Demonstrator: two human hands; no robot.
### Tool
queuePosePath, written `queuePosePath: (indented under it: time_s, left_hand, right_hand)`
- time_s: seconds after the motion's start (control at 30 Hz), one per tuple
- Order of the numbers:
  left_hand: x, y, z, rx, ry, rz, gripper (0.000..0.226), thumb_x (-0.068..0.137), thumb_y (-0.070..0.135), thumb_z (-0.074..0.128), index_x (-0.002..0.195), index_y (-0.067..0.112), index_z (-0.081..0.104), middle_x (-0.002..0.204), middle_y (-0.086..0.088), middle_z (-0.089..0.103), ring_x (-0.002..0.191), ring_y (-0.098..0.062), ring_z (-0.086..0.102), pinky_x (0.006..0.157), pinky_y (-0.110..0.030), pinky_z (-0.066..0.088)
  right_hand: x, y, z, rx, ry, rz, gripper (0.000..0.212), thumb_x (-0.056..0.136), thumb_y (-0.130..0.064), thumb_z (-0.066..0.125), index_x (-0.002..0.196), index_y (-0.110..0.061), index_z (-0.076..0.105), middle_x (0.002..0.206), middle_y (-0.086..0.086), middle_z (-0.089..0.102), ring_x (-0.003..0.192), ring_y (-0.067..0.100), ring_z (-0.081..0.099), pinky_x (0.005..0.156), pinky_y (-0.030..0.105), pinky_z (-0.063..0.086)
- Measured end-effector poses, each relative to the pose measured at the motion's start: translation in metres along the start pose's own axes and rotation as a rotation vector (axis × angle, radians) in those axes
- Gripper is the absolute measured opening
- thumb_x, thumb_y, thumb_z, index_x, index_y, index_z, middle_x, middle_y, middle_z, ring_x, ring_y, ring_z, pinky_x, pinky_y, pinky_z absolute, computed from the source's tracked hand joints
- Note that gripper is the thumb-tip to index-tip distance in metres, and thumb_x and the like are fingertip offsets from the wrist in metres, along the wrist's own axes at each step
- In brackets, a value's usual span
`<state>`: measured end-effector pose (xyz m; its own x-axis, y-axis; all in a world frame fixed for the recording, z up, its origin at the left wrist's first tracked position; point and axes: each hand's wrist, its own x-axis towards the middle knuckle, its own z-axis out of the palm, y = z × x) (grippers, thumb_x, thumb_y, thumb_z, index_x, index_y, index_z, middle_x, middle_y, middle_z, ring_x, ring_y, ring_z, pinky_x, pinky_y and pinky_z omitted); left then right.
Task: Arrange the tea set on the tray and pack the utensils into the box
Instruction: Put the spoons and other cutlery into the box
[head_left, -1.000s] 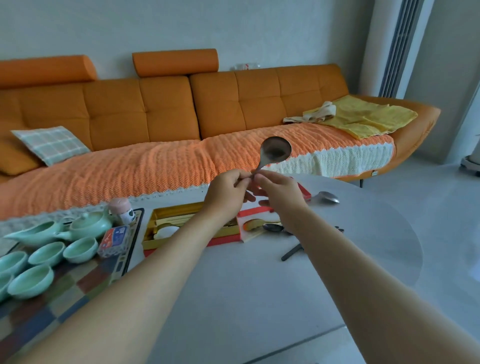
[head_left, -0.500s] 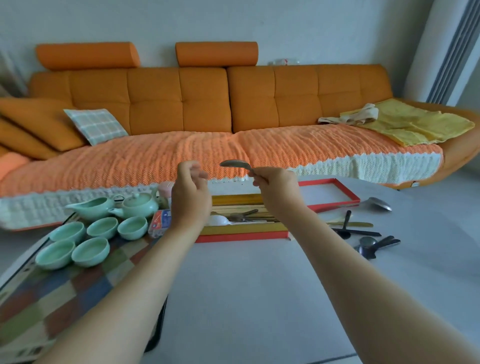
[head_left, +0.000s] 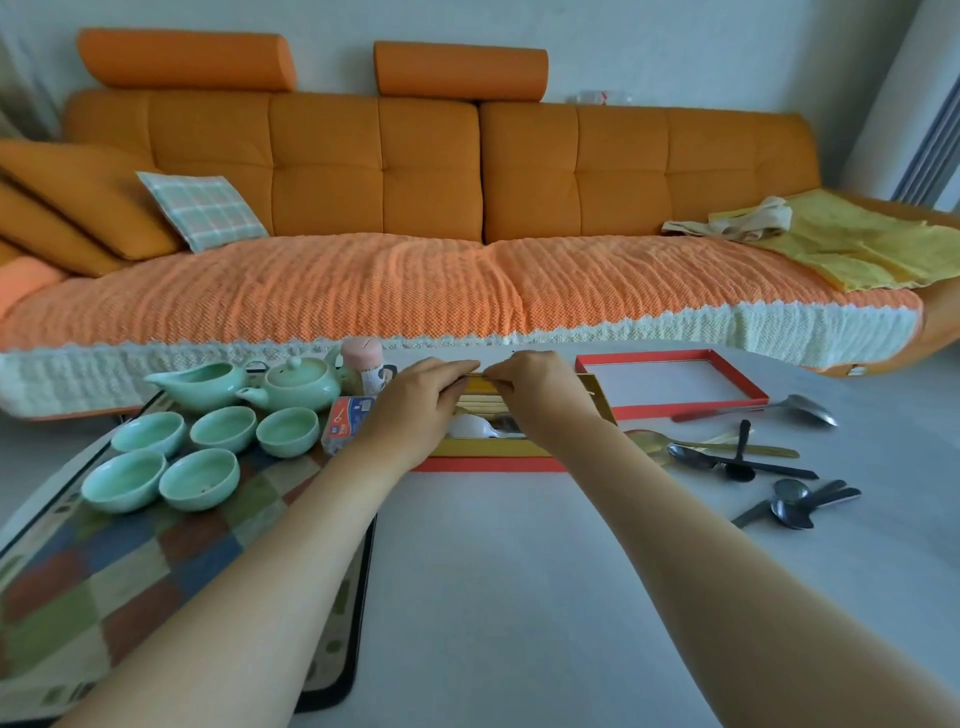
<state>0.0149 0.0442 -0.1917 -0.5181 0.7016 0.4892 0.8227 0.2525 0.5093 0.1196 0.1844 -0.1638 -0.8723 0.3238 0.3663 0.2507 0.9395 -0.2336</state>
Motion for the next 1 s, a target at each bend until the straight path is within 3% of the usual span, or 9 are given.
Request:
queuePosePath:
  time_s: [0.1, 0.17, 0.23, 0.43, 0.57, 0.7, 0.8, 0.93, 1.0]
  left_hand:
    - [-0.003, -0.001, -0.003, 0.016, -0.131, -0.03, 0.04, 0.101, 0.024, 0.049, 0.141, 0.028, 0.053, 0.113, 0.001, 0.059, 0.111, -0.02, 0.052, 0.094, -0.035, 0.042]
    - [-0.006, 0.003, -0.002, 0.075, -0.208, -0.04, 0.043, 0.1, 0.037, 0.048, 0.142, 0.032, 0.049, 0.116, 0.0, 0.056, 0.116, -0.021, 0.046, 0.1, -0.04, 0.037]
    - [-0.008, 0.007, 0.0, 0.192, -0.244, -0.021, 0.047, 0.098, 0.052, 0.042, 0.142, 0.037, 0.047, 0.119, 0.0, 0.056, 0.117, -0.022, 0.044, 0.1, -0.044, 0.035]
    - [-0.011, 0.009, 0.0, 0.282, -0.268, 0.02, 0.043, 0.1, 0.046, 0.03, 0.131, 0.039, 0.058, 0.131, 0.011, 0.06, 0.122, -0.017, 0.047, 0.1, -0.04, 0.028]
    - [-0.013, 0.02, 0.0, 0.318, -0.226, 0.065, 0.04, 0.101, 0.044, 0.04, 0.136, 0.034, 0.056, 0.135, 0.009, 0.057, 0.126, -0.017, 0.046, 0.104, -0.039, 0.03]
    - [-0.011, 0.054, 0.007, 0.279, -0.142, 0.177, 0.036, 0.097, 0.035, 0.048, 0.13, 0.026, 0.06, 0.128, 0.007, 0.058, 0.123, -0.018, 0.046, 0.101, -0.033, 0.029]
    - [-0.009, 0.089, 0.023, 0.255, -0.157, 0.214, 0.033, 0.098, 0.028, 0.052, 0.13, 0.025, 0.06, 0.126, 0.007, 0.057, 0.122, -0.015, 0.045, 0.1, -0.03, 0.03]
    - [-0.003, 0.127, 0.056, 0.246, -0.208, 0.275, 0.035, 0.098, 0.022, 0.05, 0.132, 0.024, 0.058, 0.13, 0.005, 0.058, 0.122, -0.018, 0.048, 0.101, -0.034, 0.035]
    - [0.006, 0.141, 0.071, 0.251, -0.243, 0.262, 0.037, 0.101, 0.021, 0.044, 0.136, 0.023, 0.054, 0.136, 0.004, 0.057, 0.126, -0.018, 0.047, 0.105, -0.035, 0.034]
  right_hand:
    - [-0.005, -0.002, -0.006, 0.004, -0.114, -0.008, 0.028, 0.1, -0.015, 0.049, 0.107, -0.02, 0.075, 0.081, 0.003, 0.069, 0.066, 0.019, 0.06, 0.057, 0.033, 0.051]
    - [-0.009, 0.002, -0.013, 0.023, -0.15, 0.034, 0.026, 0.099, -0.02, 0.052, 0.11, -0.023, 0.075, 0.084, -0.002, 0.067, 0.062, 0.014, 0.057, 0.051, 0.027, 0.046]
    - [-0.012, 0.006, -0.018, 0.056, -0.161, 0.079, 0.022, 0.096, -0.025, 0.058, 0.109, -0.026, 0.076, 0.09, -0.003, 0.07, 0.067, 0.015, 0.063, 0.055, 0.029, 0.051]
    - [-0.027, 0.012, -0.015, 0.185, -0.262, 0.087, 0.021, 0.094, -0.032, 0.058, 0.101, -0.031, 0.077, 0.084, -0.008, 0.071, 0.071, 0.02, 0.067, 0.064, 0.041, 0.059]
    - [-0.037, 0.023, -0.028, 0.256, -0.115, 0.073, 0.024, 0.095, -0.022, 0.056, 0.11, -0.026, 0.074, 0.093, -0.012, 0.063, 0.077, 0.011, 0.064, 0.067, 0.026, 0.054]
    - [-0.05, 0.049, -0.052, 0.291, 0.084, 0.106, 0.031, 0.092, -0.007, 0.05, 0.106, -0.021, 0.074, 0.101, -0.008, 0.06, 0.082, 0.008, 0.057, 0.07, 0.019, 0.044]
    - [-0.064, 0.079, -0.069, 0.2, 0.108, 0.211, 0.031, 0.093, -0.007, 0.047, 0.103, -0.022, 0.072, 0.109, -0.004, 0.062, 0.093, 0.017, 0.06, 0.079, 0.032, 0.052]
    - [-0.089, 0.127, -0.077, -0.171, -0.134, 0.324, 0.044, 0.093, -0.004, 0.042, 0.122, -0.027, 0.066, 0.131, -0.003, 0.058, 0.118, 0.021, 0.054, 0.096, 0.036, 0.05]
    - [-0.103, 0.145, -0.078, -0.163, -0.218, 0.362, 0.051, 0.088, 0.002, 0.044, 0.124, -0.028, 0.066, 0.131, -0.004, 0.058, 0.117, 0.02, 0.054, 0.093, 0.034, 0.05]
